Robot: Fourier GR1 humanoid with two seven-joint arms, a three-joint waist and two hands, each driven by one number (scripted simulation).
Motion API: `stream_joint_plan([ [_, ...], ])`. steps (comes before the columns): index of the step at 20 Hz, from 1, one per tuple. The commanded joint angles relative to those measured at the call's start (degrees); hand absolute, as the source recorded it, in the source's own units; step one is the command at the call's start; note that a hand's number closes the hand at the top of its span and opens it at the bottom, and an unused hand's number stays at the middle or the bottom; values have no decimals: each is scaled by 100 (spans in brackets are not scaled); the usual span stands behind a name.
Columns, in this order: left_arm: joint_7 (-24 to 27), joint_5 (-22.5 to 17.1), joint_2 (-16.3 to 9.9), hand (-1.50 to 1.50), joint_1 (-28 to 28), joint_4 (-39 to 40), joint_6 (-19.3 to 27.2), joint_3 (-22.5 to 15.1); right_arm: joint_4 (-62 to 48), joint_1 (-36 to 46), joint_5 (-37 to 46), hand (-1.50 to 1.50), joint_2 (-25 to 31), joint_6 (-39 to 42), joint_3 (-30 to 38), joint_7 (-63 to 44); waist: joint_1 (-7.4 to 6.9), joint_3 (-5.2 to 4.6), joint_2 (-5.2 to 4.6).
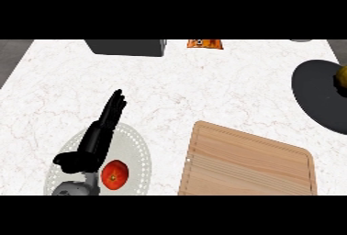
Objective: Pick the lemon from the cutting board and place it in the pan
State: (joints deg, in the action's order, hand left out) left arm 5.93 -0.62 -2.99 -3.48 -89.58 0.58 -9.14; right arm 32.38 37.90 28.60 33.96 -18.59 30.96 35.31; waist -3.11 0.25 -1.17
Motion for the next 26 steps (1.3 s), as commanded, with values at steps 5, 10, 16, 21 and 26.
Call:
stream_joint_plan([
  [5,9,68,24,0,-185,73,-47,-80,-1496,216,1067,-150,591,868,-902,-609,-229,-3,-113],
  [10,-9,86,123,0,-190,21,-5,-152,-2023,855,912,-150,436,1885,-860,-675,-238,15,-83],
  [16,22,44,114,0,-276,162,11,-20,-2036,999,191,-150,252,1713,-125,99,-122,28,-99],
  [21,177,105,159,0,48,113,31,-131,-2242,978,-322,-150,558,2226,392,357,-98,21,-69],
  [26,-74,99,92,0,-13,-108,49,-84,-2470,823,-705,-150,1084,3305,741,403,-18,20,-40],
])
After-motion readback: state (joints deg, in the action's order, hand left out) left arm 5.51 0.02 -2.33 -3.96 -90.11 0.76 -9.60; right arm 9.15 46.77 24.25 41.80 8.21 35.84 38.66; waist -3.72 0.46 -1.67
